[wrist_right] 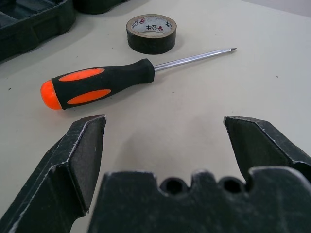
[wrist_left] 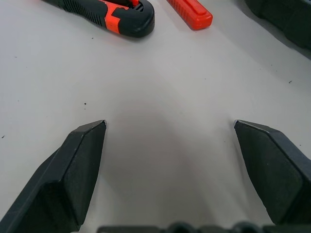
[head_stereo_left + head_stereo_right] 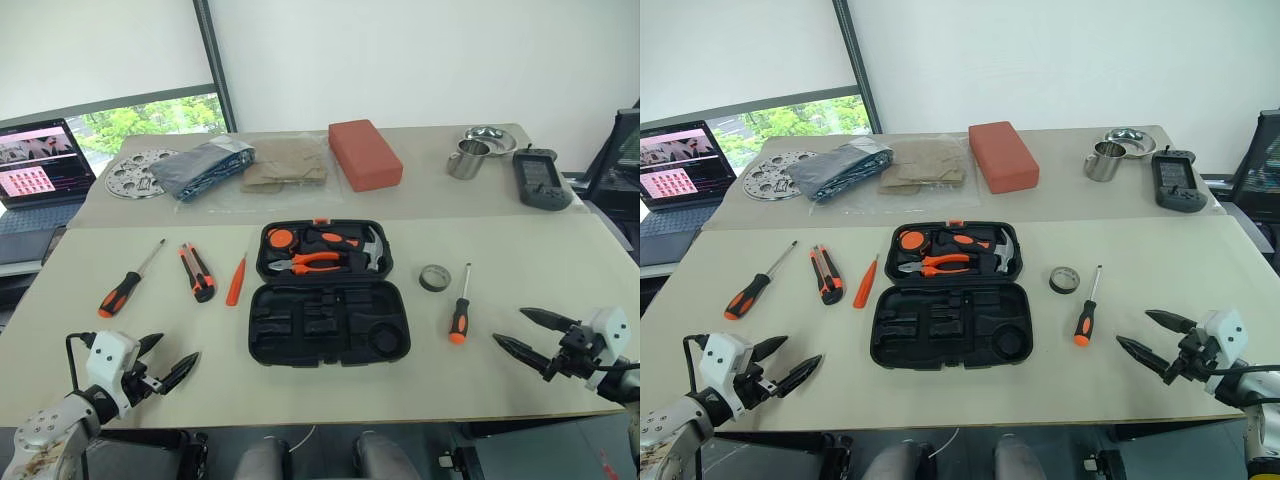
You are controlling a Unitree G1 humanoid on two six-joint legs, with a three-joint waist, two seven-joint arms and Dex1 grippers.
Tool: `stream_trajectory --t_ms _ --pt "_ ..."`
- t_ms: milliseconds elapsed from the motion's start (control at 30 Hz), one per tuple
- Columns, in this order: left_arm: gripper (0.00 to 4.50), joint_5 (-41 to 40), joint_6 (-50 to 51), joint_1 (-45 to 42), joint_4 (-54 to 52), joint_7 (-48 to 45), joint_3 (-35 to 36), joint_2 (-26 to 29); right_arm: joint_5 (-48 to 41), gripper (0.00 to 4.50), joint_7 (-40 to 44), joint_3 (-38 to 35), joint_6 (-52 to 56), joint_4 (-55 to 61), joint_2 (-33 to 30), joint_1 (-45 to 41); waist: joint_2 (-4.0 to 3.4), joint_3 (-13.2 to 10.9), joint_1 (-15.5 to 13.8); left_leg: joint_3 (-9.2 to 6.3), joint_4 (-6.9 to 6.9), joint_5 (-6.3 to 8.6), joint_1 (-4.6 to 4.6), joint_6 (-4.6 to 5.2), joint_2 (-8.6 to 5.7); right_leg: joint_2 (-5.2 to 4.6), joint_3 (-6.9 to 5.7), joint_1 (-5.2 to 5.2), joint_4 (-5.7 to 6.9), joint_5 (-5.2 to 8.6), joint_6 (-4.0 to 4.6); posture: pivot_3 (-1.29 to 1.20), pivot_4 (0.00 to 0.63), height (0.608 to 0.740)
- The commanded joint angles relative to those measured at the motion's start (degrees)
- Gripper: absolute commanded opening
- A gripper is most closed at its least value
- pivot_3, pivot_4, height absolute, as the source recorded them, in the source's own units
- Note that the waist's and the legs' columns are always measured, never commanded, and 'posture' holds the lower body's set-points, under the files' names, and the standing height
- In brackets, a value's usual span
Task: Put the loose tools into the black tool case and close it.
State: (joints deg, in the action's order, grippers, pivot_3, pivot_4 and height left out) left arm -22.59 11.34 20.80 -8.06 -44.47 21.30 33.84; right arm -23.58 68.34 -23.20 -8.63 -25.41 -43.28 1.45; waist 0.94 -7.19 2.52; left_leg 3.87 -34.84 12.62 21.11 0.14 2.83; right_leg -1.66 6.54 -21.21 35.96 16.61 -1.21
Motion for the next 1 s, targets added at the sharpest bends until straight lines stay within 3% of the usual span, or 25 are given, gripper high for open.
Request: stream_trajectory --t_ms 33,733,1000 --pt "4.5 -0.3 -1.2 0.7 -1.2 0.0 0.8 -0.3 -1.2 4.49 0.5 -1.7 -0.8 1.2 -1.6 -0.1 0.0 0.0 0.0 0.0 0.0 0.0 0.0 0.0 0.0 0.0 0.0 0.0 0.0 0.0 0.0 0.0 0.15 0.74" --pt "4.5 -1.0 -3.5 0.7 -0.8 0.9 2.5 -1.5 -2.6 4.49 1.0 -2.7 -0.7 4.4 -0.9 0.4 0.01 0.0 0.0 0.0 0.0 0.0 0.0 0.0 0.0 0.01 0.0 0.0 0.0 0.0 0.0 0.0 0.15 0.74" --pt "4.5 -6.4 -1.2 -9.6 -0.4 5.5 9.4 -0.7 -7.4 4.49 0.0 0.1 7.8 16.9 -0.7 -3.1 0.01 0.0 0.0 -0.02 -0.03 0.0 0.01 0.0 0.01 0.06 0.0 0.02 0.05 0.0 -0.02 0.0 0.15 0.74"
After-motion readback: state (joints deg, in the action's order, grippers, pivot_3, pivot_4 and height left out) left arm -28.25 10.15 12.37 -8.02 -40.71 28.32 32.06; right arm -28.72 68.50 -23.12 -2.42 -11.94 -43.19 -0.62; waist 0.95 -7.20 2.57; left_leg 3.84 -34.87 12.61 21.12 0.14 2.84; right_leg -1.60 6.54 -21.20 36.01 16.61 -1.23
